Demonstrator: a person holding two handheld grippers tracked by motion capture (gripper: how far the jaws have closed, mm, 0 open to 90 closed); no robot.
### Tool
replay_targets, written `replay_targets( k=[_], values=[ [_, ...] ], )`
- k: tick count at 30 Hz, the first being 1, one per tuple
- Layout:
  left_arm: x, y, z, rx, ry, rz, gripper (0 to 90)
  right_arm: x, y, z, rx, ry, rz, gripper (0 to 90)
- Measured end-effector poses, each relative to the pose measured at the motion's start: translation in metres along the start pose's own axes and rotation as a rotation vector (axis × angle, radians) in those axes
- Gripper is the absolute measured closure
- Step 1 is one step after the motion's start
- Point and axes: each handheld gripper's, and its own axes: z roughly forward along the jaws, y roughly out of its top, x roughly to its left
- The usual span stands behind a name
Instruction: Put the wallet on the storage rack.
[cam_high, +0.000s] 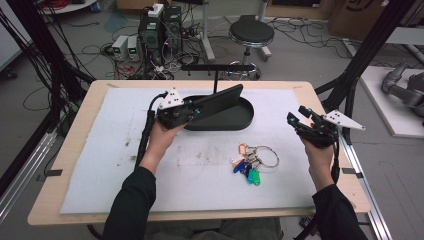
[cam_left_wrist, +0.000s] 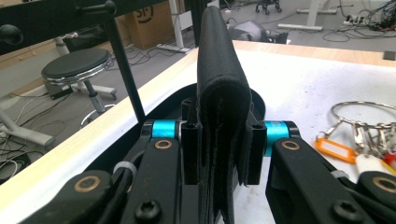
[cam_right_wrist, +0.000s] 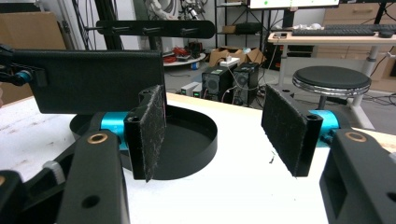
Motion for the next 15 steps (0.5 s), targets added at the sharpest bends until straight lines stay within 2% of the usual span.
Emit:
replay_targets(
  k=[15],
  values=[
    [0.01,-0.006,0.019,0.003,0.029,-0.025,74.7,-0.002,-0.001,0.0,-0.002,-0.005,0.003,40.3]
  ],
)
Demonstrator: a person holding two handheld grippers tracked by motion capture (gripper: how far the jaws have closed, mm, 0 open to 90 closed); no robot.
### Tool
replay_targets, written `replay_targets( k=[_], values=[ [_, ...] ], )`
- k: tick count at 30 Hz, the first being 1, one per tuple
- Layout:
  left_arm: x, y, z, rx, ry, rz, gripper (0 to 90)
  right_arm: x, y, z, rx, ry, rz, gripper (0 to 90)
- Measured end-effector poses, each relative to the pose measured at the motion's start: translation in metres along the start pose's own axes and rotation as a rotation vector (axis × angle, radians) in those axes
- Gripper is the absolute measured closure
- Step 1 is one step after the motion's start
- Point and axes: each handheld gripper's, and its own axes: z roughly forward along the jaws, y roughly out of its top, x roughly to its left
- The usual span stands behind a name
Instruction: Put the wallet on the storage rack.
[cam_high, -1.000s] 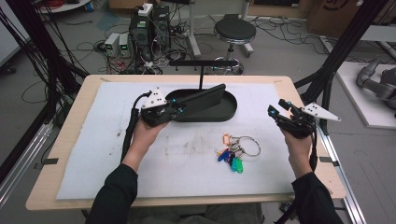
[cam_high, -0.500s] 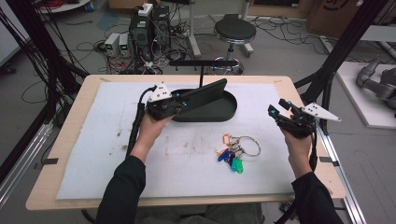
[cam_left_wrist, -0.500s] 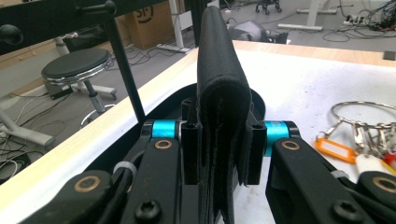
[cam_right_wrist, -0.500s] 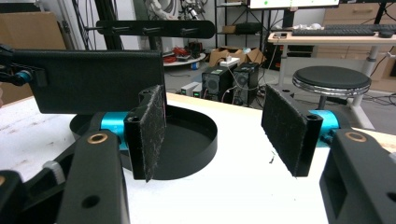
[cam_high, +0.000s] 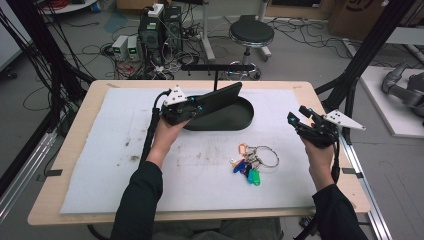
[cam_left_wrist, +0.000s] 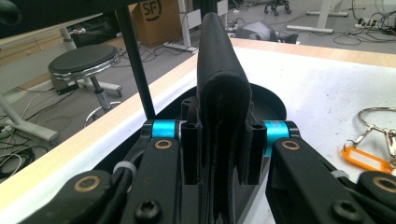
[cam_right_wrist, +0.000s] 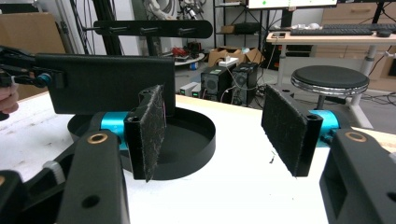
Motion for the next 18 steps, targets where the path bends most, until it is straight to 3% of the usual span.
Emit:
replay_targets(
  k=[18],
  values=[
    [0.007,-0.021,0.026,0.0,0.011,-0.06,74.7,0.0,0.0,0.001,0.004,0.001,0.001,40.3]
  ],
)
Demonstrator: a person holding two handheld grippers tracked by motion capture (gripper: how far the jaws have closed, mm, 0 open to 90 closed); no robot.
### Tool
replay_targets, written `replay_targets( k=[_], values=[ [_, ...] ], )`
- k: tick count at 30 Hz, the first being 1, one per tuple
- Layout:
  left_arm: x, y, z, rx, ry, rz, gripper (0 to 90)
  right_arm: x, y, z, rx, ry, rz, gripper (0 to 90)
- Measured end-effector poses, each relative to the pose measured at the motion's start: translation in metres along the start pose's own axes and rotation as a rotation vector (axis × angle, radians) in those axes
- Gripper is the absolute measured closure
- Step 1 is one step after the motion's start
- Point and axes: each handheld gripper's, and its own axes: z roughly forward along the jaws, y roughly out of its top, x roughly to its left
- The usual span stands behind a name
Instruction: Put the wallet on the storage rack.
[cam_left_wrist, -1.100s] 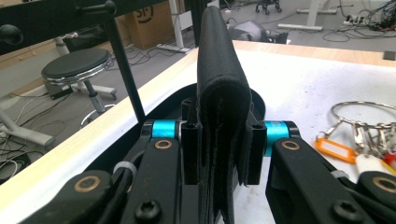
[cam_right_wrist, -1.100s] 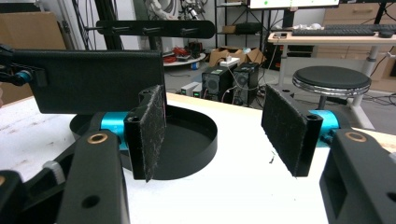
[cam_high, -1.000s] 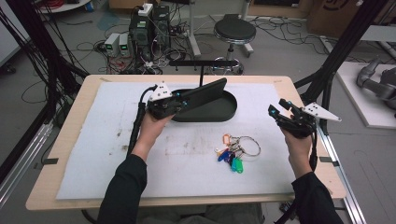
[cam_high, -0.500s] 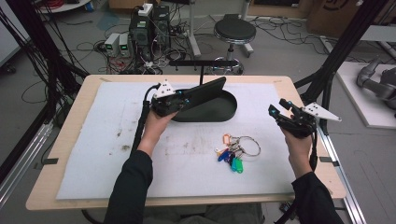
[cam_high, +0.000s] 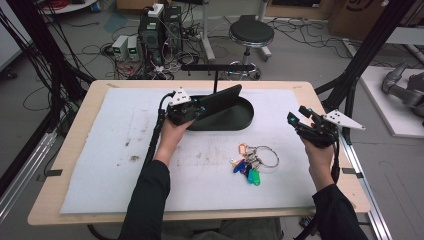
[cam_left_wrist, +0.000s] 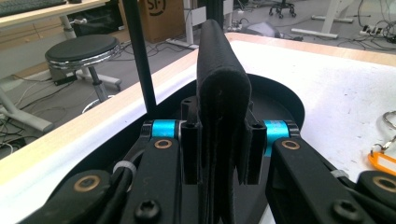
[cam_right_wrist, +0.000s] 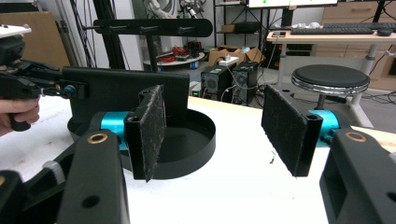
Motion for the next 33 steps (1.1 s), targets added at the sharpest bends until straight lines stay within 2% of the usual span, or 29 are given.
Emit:
replay_targets(
  k=[8,11,18,21,25,31,33],
  values=[
    [0.002,-0.008,0.008,-0.01,0.014,-0.012,74.7,0.001,0.0,0.0,0.001,0.0,-0.004,40.3],
    [0.004,-0.011,0.01,-0.019,0.007,-0.033,74.6,0.001,0.0,0.0,0.003,0.001,-0.005,40.3],
    [0.007,-0.015,0.011,-0.018,0.002,-0.038,74.3,0.001,-0.001,0.0,0.005,0.002,-0.006,40.3],
    [0.009,-0.016,0.01,0.0,0.002,-0.045,74.1,0.001,0.0,0.0,0.007,0.002,-0.005,40.3],
    [0.01,-0.017,0.009,0.032,0.006,-0.03,73.5,0.001,-0.001,0.0,0.009,0.001,-0.006,40.3],
    [0.011,-0.021,0.009,0.108,0.024,-0.017,71.7,0.001,-0.001,0.001,0.012,0.0,-0.008,40.3],
    [0.01,-0.022,0.011,0.142,0.028,-0.001,70.8,0.001,-0.001,0.001,0.012,0.0,-0.01,40.3]
  ],
)
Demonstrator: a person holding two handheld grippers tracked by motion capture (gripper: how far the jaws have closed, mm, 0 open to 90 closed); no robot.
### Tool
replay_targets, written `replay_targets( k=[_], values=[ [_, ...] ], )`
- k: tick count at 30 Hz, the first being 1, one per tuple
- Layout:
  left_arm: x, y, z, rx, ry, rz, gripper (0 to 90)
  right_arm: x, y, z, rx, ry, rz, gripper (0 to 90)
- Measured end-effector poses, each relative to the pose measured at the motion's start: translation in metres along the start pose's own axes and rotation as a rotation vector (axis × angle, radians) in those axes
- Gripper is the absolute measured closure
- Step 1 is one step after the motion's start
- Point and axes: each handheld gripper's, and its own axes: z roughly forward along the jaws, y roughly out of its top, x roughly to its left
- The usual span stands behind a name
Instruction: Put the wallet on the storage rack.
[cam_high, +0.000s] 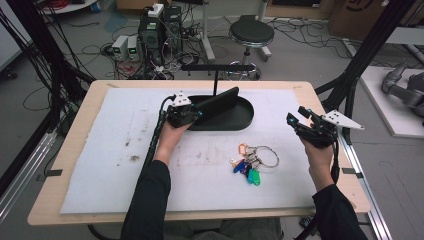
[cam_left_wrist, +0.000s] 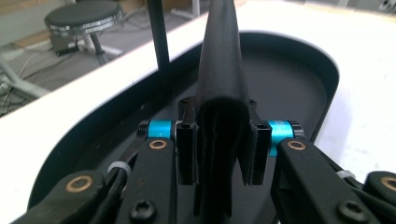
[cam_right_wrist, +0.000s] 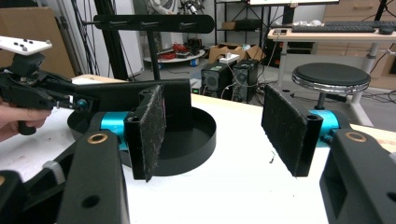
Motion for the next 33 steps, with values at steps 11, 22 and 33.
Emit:
replay_targets(
  k=[11,22,33],
  values=[
    [-0.001,0.003,-0.003,0.028,0.049,-0.06,38.2,0.0,0.0,0.001,0.005,0.003,0.002,40.2],
    [-0.009,0.012,-0.026,0.006,0.144,-0.022,23.1,0.002,0.0,0.002,0.01,0.006,-0.006,40.0],
    [-0.021,0.017,-0.068,-0.041,0.157,-0.038,23.2,0.005,0.0,0.002,0.018,0.012,-0.006,39.5]
  ],
)
